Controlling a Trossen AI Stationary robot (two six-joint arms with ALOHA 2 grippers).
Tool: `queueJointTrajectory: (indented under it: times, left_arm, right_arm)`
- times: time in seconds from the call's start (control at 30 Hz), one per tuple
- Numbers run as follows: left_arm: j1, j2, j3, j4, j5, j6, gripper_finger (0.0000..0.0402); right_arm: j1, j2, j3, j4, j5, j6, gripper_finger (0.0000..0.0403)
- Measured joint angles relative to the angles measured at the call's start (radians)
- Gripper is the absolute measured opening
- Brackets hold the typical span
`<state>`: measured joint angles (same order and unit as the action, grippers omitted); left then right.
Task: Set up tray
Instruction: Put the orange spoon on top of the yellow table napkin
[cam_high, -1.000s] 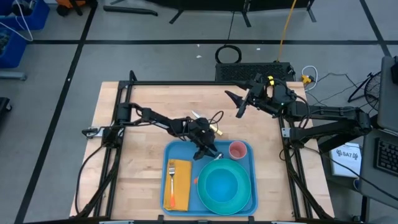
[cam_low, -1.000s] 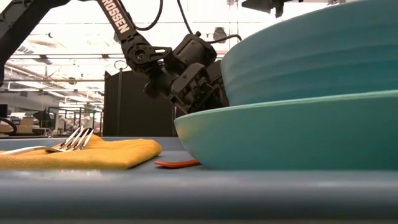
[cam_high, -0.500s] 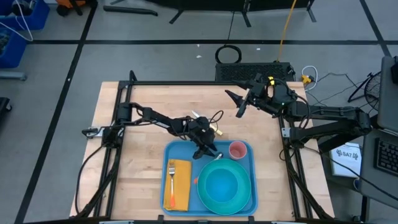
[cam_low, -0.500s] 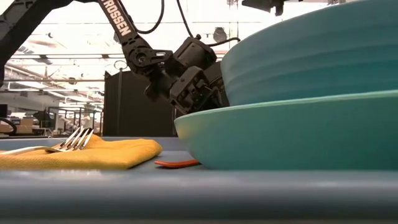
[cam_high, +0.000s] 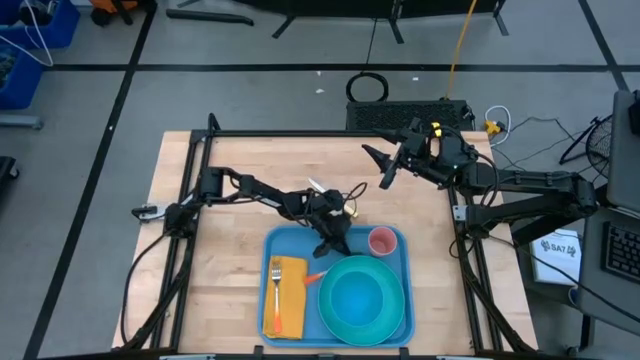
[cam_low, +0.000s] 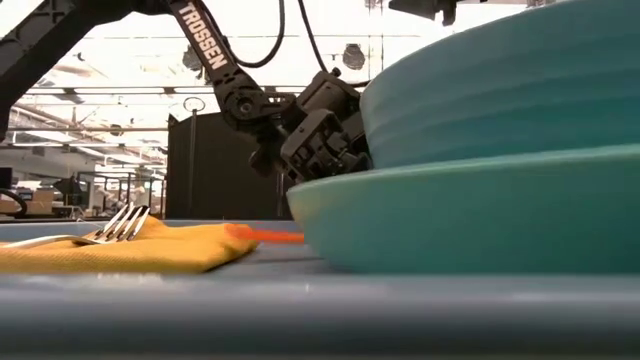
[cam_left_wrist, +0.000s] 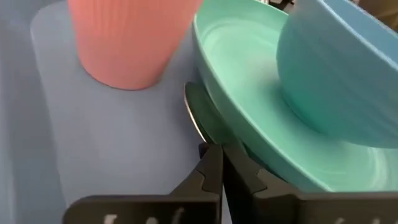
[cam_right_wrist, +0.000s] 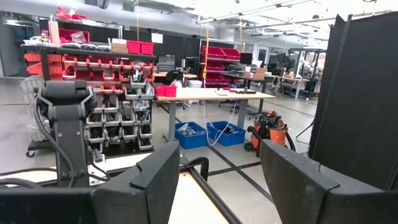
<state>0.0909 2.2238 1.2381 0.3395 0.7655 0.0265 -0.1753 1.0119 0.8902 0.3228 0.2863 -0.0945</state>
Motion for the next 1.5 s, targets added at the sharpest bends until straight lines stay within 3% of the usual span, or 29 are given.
queueJointTrajectory:
  times: [0.33, 0.5, 0.67, 0.87, 1.13, 1.27, 1.5]
  left_arm:
    - [0.032, -0.011, 0.0, -0.019, -0.009, -0.009, 0.0001]
    - [0.061, -0.049, 0.0, -0.064, -0.067, 0.019, 0.0001]
    - [0.07, -0.096, 0.0, -0.103, 0.04, 0.039, 0.0001]
    - [0.048, -0.147, 0.0, -0.186, 0.051, 0.133, 0.0001]
    - [0.046, -0.289, -0.004, -0.423, 0.012, 0.283, 0.0]
    - [0.066, -0.381, -0.106, -0.329, -0.021, 0.256, 0.0]
    - [0.157, -0.586, -0.447, 0.128, -0.124, 0.037, 0.0]
  right_arm:
    - [0.0, 0.0, 0.0, -0.006, 0.0, -0.003, 0.0212]
    - [0.0, 0.0, 0.0, -0.007, 0.0, -0.003, 0.0212]
    - [0.0, 0.0, 0.0, -0.013, 0.0, -0.003, 0.0212]
    - [0.0, 0.0, 0.0, -0.11, -0.003, 0.031, 0.0212]
    - [0.0, 0.0, 0.0, -0.247, -0.148, 0.148, 0.0212]
    - [0.001, 0.0, 0.0, -0.341, -0.21, 0.19, 0.0212]
    - [0.014, 0.091, 0.143, -0.693, -0.208, 0.27, 0.0212]
